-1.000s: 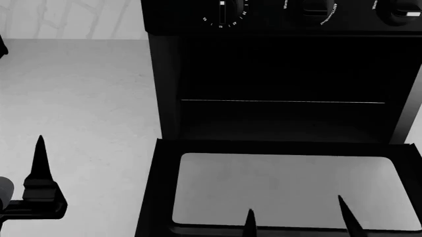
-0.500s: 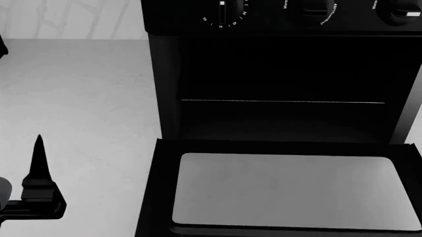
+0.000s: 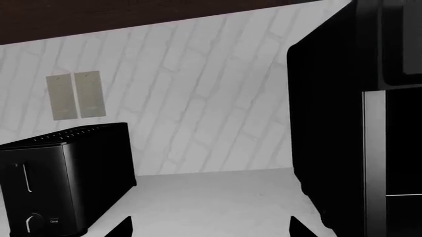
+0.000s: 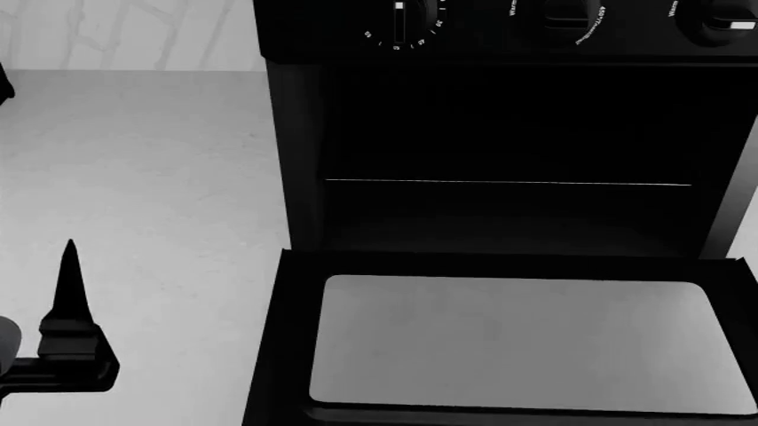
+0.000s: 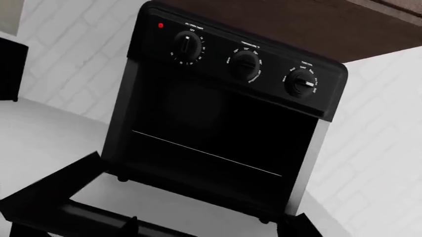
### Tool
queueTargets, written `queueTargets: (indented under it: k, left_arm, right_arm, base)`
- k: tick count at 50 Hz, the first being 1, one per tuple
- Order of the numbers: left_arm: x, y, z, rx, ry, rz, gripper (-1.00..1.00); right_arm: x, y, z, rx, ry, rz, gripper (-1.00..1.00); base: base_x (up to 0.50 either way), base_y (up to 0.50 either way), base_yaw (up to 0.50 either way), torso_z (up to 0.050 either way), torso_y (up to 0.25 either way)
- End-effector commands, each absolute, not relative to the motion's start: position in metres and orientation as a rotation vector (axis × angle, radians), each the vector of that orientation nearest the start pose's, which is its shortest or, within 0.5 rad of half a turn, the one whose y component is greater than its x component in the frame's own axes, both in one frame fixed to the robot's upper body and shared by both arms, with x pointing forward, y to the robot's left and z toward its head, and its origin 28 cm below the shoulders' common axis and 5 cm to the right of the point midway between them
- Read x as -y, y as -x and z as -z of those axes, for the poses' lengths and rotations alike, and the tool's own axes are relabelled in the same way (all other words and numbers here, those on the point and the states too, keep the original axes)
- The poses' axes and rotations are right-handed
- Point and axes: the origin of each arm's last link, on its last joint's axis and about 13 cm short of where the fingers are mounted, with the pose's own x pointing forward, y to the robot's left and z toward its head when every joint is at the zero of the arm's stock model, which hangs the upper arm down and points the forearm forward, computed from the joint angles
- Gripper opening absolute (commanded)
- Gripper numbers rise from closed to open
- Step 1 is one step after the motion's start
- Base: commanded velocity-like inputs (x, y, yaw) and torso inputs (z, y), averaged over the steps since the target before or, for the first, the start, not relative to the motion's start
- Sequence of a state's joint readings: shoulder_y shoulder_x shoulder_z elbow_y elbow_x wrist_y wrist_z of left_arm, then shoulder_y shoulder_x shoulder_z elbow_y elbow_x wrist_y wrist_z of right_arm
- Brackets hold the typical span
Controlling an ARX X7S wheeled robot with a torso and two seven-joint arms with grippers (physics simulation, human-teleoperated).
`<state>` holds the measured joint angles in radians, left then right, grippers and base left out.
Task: Close the toaster oven door.
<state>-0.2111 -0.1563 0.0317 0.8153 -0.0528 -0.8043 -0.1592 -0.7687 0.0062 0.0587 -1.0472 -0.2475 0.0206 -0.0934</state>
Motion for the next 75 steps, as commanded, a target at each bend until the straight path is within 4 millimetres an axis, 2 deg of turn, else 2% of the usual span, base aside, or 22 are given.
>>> queueTargets:
  k: [1, 75]
  left_arm:
    - [-0.220, -0.206, -0.164, 0.226, -0.112, -0.095, 1.00]
    - [-0.221, -0.207, -0.160, 0.218, -0.113, -0.097, 1.00]
  right_arm:
    - [0.111, -0.050, -0.136, 0.220, 0.292, -0.021, 1.00]
    - [0.108, -0.047, -0.121, 0.034, 0.122, 0.018, 1.00]
  base:
    - [0.00, 0.00, 0.00, 0.000, 0.000]
    - [0.00, 0.00, 0.00, 0.000, 0.000]
